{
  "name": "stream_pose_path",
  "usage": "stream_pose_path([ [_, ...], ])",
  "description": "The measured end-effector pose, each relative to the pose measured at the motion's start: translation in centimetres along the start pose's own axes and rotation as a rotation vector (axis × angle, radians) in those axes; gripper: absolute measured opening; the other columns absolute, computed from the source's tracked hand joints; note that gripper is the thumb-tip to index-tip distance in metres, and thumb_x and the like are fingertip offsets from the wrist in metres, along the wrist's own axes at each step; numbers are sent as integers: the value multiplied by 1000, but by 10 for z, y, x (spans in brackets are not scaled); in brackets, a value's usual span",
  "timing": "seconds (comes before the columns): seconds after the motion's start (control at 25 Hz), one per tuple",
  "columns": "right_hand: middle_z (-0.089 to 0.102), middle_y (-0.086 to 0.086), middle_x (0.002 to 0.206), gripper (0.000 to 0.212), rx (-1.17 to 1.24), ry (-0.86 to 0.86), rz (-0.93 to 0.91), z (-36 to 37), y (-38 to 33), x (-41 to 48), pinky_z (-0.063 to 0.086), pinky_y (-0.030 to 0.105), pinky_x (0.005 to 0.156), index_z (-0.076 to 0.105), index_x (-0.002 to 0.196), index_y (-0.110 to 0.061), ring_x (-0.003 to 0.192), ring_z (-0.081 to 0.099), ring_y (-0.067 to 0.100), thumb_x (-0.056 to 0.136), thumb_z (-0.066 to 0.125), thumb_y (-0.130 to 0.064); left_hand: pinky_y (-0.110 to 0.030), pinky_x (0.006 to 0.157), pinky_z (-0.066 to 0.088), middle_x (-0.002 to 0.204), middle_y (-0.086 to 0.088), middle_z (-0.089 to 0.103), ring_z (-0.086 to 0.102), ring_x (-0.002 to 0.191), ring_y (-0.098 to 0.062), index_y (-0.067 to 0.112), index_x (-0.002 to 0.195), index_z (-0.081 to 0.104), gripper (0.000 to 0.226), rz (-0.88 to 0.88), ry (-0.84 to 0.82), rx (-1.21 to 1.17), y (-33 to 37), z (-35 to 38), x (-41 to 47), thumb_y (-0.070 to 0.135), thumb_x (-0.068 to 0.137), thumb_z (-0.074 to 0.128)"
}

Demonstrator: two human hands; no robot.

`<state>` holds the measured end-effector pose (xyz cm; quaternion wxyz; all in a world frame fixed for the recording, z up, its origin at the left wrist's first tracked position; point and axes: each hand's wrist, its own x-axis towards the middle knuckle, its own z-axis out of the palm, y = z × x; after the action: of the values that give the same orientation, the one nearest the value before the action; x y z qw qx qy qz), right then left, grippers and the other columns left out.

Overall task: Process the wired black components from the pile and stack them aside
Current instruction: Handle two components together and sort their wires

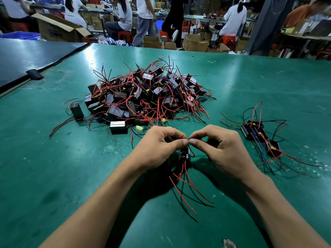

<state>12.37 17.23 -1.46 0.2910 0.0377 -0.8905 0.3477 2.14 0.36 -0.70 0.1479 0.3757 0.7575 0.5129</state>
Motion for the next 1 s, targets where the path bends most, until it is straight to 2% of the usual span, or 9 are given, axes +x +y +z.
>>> stream_pose_path([
  [0.16, 60, -18, 65, 13, 56, -31, 181, 3, -5, -1, 32, 8, 52, 68, 80, -24, 51, 48, 0, 90, 73, -17, -25, 64, 45, 75, 1, 68, 58, 67, -17, 15, 86, 77, 3, 124, 76, 81, -2, 4, 0, 16, 85, 74],
  [0.28, 54, -14, 57, 18, 141, -71, 398, 5, -8, 1, 33, 15, 49, 66, 75, -19, 47, 42, 3, 92, 68, -21, -25, 64, 45, 75, 5, 65, 56, 66, -6, 14, 88, 78, 4, 254, 125, 156, -6, 7, 0, 15, 84, 76],
  [0.36, 48, -9, 54, 21, 303, -94, 593, 9, -9, 4, 32, 22, 45, 62, 73, -13, 43, 41, 9, 92, 66, -18, -25, 67, 46, 76, 9, 64, 54, 69, -1, 15, 88, 78, 5, 325, 147, 247, -8, 9, 1, 17, 83, 76],
  [0.48, 41, 2, 59, 13, 624, -68, 813, 10, -11, 8, 25, 19, 38, 59, 81, -4, 38, 32, 11, 90, 63, -11, -32, 68, 48, 76, 11, 64, 53, 71, -6, 18, 88, 78, 5, 376, 168, 305, -10, 12, 2, 20, 83, 76],
  [0.6, 46, -4, 55, 17, 530, -82, 764, 7, -10, 5, 27, 19, 39, 64, 76, -9, 38, 36, 11, 92, 66, -17, -31, 70, 49, 78, 9, 68, 57, 73, -7, 18, 88, 78, 5, 357, 170, 299, -8, 11, 3, 20, 83, 76],
  [0.68, 52, -10, 55, 23, 370, -55, 662, 6, -9, 4, 32, 17, 39, 71, 75, -17, 42, 42, 9, 93, 67, -30, -21, 70, 47, 79, 10, 70, 61, 74, -3, 18, 87, 78, 5, 270, 195, 227, -9, 9, 3, 20, 83, 77],
  [0.8, 55, -13, 55, 23, 340, 161, 601, -1, -2, 6, 33, 14, 39, 75, 84, -18, 42, 42, 4, 95, 65, -36, -9, 65, 41, 75, 17, 69, 60, 71, 5, 21, 88, 78, 12, 99, 240, 55, -8, 7, 3, 32, 86, 73],
  [0.92, 55, -15, 54, 16, 322, 336, 633, -13, 10, 8, 33, 16, 39, 72, 90, -19, 41, 40, 4, 96, 64, -31, -21, 72, 50, 84, 8, 72, 64, 79, -4, 19, 93, 76, 25, -18, 327, -125, -9, 6, 6, 37, 95, 58],
  [1.0, 53, -13, 58, 18, 336, 329, 688, -19, 16, 8, 31, 17, 38, 71, 89, -20, 41, 40, 7, 94, 66, -37, -29, 70, 54, 87, -3, 72, 65, 81, -17, 18, 96, 74, 19, -98, 399, -181, -15, 3, 10, 28, 97, 58],
])
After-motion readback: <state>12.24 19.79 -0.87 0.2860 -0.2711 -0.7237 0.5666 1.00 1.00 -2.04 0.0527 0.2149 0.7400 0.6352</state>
